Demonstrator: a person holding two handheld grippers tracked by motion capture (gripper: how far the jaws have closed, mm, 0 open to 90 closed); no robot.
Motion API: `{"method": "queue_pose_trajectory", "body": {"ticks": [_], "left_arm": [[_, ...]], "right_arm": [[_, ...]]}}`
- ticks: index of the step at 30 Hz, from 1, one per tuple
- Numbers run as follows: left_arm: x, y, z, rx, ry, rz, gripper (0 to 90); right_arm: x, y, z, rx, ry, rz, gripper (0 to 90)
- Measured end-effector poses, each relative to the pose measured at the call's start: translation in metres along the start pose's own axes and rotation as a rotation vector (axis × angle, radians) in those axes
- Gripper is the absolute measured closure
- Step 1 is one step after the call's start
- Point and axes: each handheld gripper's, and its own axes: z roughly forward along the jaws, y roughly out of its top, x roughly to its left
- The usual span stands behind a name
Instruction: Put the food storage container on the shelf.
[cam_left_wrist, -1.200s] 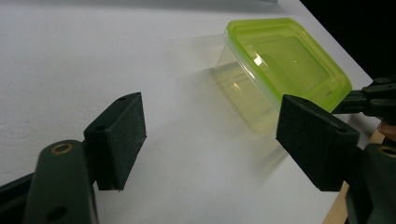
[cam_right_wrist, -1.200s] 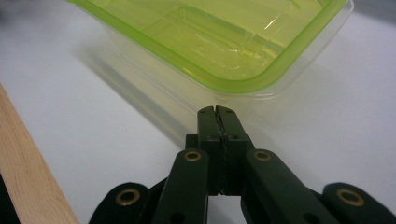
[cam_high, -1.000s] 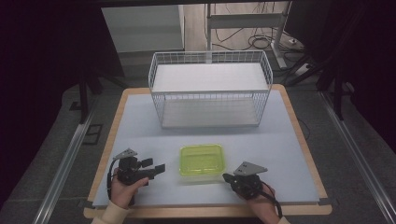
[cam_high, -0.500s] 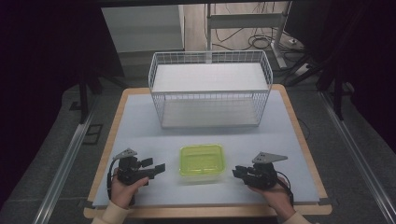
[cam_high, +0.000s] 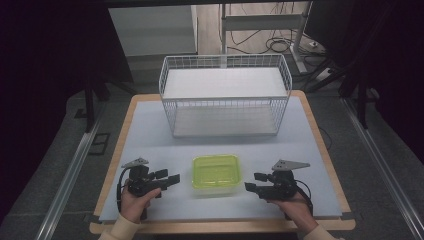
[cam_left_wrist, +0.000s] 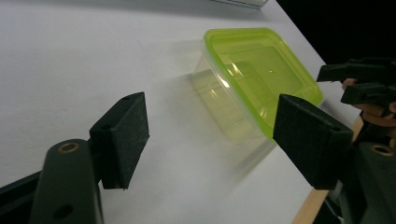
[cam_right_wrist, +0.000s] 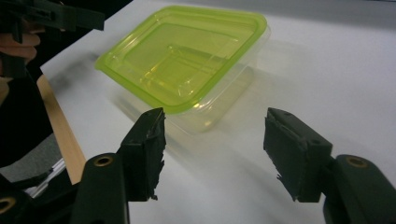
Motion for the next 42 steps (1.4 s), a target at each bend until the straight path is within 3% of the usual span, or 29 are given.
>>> {"method": "queue_pose_trajectory", "body": {"ticks": [3,10,17,21,25,29,42], "left_arm": [[-0.001,0.001,0.001,0.003,-0.009,-0.009,26.1],[0.001,0.003,0.004,0.006,-0.050,-0.071,26.2],[0.001,0.005,0.009,0.020,-0.052,-0.081,28.0],[0.002,0.006,0.016,0.031,-0.079,-0.109,29.1],[0.001,0.009,0.024,0.046,-0.083,-0.113,29.8],[0.000,0.012,0.032,0.065,-0.104,-0.123,30.0],[0.001,0.018,0.048,0.093,-0.108,-0.135,35.4]], "right_arm": [[0.000,0.003,0.000,0.001,0.011,0.006,37.0],[-0.005,0.014,0.001,-0.009,0.046,0.074,37.9],[-0.008,0.029,0.012,-0.006,0.078,0.115,39.6],[-0.014,0.030,0.018,0.008,0.094,0.160,40.7],[-0.022,0.033,0.022,0.008,0.115,0.210,42.6],[-0.027,0.037,0.025,0.011,0.118,0.236,44.9],[-0.036,0.038,0.041,0.066,0.143,0.306,55.0]]}}
